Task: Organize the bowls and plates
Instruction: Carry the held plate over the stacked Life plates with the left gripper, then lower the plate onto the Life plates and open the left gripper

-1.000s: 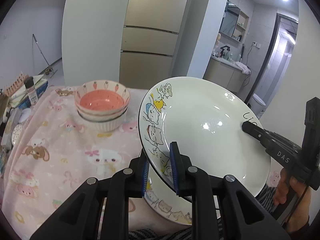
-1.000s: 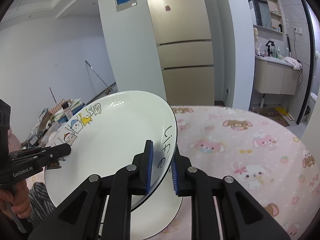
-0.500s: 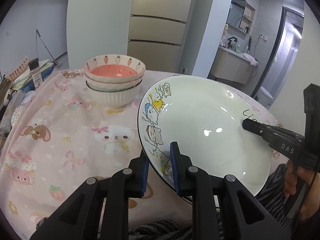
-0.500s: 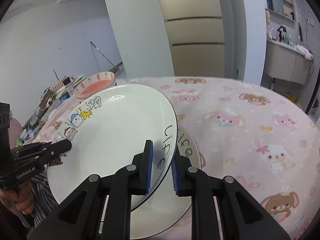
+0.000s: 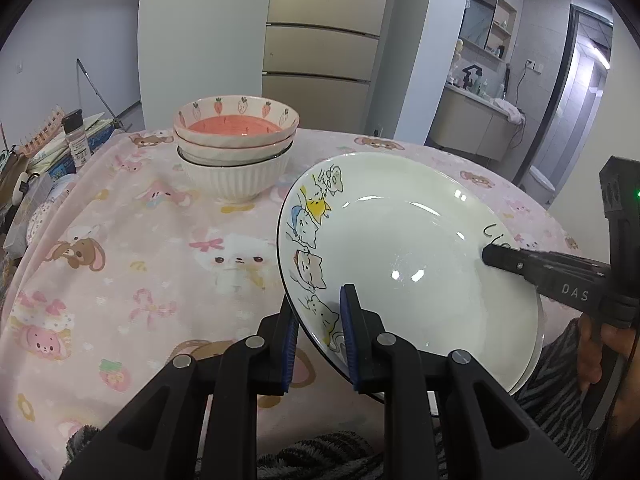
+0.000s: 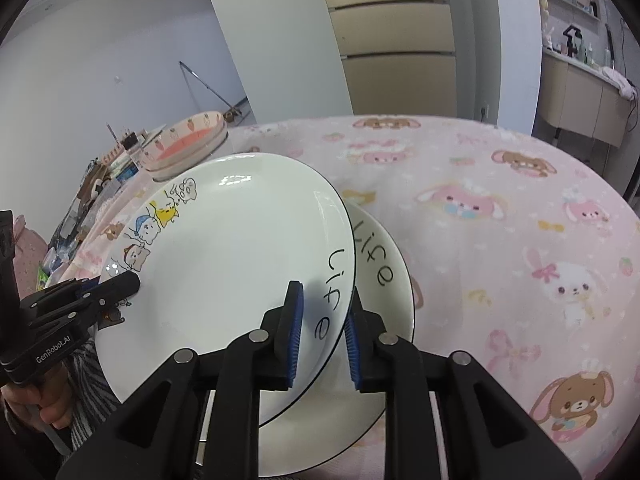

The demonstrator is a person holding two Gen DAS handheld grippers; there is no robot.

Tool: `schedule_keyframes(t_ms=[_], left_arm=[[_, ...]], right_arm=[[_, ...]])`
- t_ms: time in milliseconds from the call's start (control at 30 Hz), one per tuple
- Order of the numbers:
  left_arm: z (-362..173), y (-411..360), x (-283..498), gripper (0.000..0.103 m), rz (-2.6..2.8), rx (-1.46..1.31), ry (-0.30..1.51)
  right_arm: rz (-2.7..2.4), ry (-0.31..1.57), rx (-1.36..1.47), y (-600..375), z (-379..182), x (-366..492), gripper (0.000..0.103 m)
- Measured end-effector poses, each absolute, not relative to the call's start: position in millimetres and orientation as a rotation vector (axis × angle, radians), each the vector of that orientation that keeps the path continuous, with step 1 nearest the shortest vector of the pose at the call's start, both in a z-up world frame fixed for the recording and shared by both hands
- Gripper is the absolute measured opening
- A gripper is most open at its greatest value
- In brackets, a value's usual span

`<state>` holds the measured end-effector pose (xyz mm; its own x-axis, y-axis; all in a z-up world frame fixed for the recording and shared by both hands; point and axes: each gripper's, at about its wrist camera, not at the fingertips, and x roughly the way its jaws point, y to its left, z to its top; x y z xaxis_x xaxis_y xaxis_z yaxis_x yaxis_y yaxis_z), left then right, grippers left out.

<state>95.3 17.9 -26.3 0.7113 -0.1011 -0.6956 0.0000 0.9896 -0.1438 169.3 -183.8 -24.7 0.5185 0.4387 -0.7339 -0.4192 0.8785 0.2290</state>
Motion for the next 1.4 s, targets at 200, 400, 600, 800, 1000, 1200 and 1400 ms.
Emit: schedule_keyframes(t_ms=[200, 400, 600, 800, 1000, 1200, 1400], left_arm=[[-28, 17, 95, 0.022, -0.066, -0.130, 0.778], [-28, 17, 94, 0.023, -0.076, -0.132, 0.775], [-28, 15, 95, 0.024, -0.082, -0.124, 0.778], [-32, 8, 99, 0.025, -0.102, -0.085, 0.797], [-35, 1, 101, 0.027, -0.111, -0.053, 0.820], [-36, -5, 101, 0.027, -0.099, -0.007, 0.822], [-32, -2, 96, 0.036, -0.089, -0.015, 0.795]], right_arm=[[0.510, 0.904, 0.011, -186, -26, 167, 0.020], [0.453, 0.877, -0.088, -179, -23, 160, 0.022], [0.420, 0.837, -0.174, -177, -19, 153, 0.023], [0.397, 0.800, -0.179, -182, -13, 150, 0.023], [0.367, 0.746, -0.159, -186, -5, 146, 0.062], [0.342, 0.698, -0.135, -192, 2, 143, 0.083], [0.362, 0.665, -0.105, -195, 8, 140, 0.102]])
